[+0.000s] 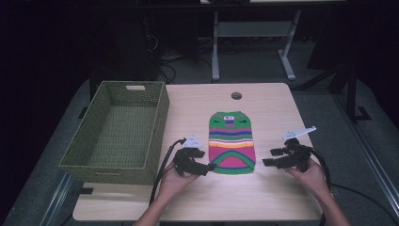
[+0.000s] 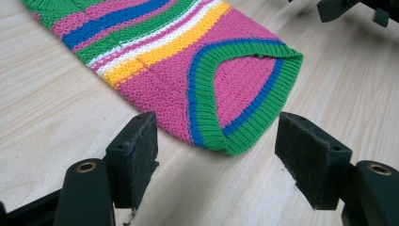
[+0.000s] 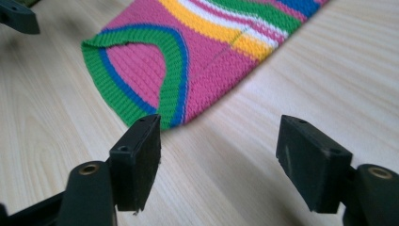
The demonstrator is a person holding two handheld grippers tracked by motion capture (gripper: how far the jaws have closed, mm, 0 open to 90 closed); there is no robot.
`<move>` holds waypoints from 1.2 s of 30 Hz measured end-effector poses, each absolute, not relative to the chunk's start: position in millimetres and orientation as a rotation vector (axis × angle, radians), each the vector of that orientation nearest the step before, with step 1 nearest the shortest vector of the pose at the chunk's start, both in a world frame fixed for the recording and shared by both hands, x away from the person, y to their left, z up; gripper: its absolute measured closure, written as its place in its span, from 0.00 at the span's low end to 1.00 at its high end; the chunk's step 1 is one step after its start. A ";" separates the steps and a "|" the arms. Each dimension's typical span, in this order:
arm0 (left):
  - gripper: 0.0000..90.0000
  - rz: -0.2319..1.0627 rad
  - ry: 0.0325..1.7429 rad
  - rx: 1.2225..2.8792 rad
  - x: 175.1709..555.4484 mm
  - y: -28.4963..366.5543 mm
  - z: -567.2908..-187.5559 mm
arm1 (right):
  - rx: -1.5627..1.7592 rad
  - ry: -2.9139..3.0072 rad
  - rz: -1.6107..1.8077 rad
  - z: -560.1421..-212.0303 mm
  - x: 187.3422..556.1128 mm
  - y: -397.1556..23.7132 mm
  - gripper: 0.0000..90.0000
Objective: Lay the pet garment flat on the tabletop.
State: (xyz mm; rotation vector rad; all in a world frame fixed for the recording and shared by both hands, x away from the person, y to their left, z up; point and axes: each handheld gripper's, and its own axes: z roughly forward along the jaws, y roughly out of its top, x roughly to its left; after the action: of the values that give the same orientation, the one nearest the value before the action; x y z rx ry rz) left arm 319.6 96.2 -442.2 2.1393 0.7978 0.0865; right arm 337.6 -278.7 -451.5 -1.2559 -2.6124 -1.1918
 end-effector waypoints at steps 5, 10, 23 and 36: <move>0.33 0.094 0.792 2.152 317.0 97.2 -441.7 | -1.259 -2.616 -1.218 -450.5 332.0 -280.3 0.33; 0.33 0.096 0.786 2.166 313.6 98.5 -440.9 | -1.265 -2.606 -1.226 -453.6 329.2 -284.0 0.33; 0.30 0.103 0.802 2.157 304.7 109.1 -441.8 | -1.257 -2.603 -1.225 -459.0 318.3 -293.0 0.33; 0.29 0.095 0.802 2.157 295.0 116.9 -440.7 | -1.280 -2.600 -1.243 -460.1 302.3 -310.0 0.32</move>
State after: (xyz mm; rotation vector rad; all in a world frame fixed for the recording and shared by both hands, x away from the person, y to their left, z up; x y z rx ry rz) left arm 295.0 116.9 -440.7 2.1572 0.8021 0.0951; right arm 302.3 -310.0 -460.1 -1.2798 -2.6001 -1.2428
